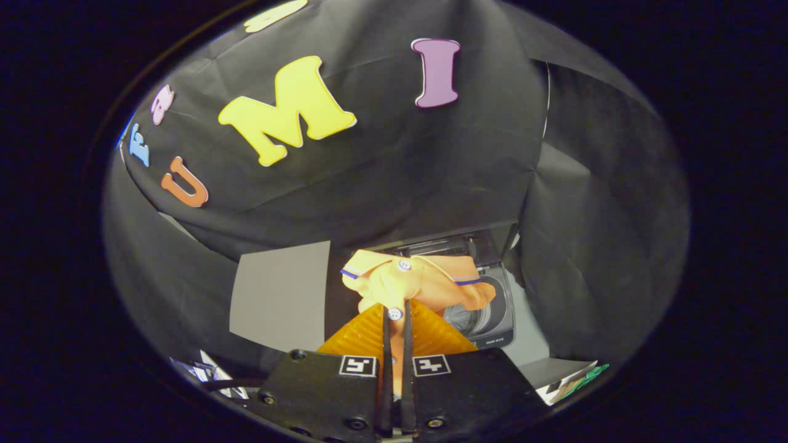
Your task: Put the clothes into the washing machine and then close the washing machine lid.
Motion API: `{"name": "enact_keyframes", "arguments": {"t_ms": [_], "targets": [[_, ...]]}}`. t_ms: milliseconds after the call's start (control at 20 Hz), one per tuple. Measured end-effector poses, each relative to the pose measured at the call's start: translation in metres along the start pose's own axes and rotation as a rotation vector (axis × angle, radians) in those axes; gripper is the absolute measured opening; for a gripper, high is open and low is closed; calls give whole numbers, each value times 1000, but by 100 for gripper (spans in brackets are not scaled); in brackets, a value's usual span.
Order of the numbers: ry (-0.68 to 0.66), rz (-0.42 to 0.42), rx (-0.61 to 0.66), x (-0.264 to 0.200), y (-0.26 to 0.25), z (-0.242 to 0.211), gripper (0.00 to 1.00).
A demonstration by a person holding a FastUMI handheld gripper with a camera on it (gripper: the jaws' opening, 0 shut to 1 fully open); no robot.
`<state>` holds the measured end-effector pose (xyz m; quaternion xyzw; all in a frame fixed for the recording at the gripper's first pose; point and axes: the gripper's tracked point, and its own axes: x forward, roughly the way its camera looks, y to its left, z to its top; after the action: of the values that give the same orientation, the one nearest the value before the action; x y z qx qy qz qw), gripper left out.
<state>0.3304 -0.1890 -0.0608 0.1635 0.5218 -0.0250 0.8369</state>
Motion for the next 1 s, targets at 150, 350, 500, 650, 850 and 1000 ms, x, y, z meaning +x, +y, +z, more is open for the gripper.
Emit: {"name": "enact_keyframes", "arguments": {"t_ms": [150, 350, 500, 650, 850, 1000], "targets": [[32, 15, 20, 26, -15, -7, 9], [60, 1, 16, 64, -37, -20, 9], [88, 5, 17, 90, -47, -33, 9], [93, -14, -16, 115, -60, -43, 9], [94, -16, -57, 146, -65, -55, 9], [81, -30, -64, 169, -71, -60, 9]]}}
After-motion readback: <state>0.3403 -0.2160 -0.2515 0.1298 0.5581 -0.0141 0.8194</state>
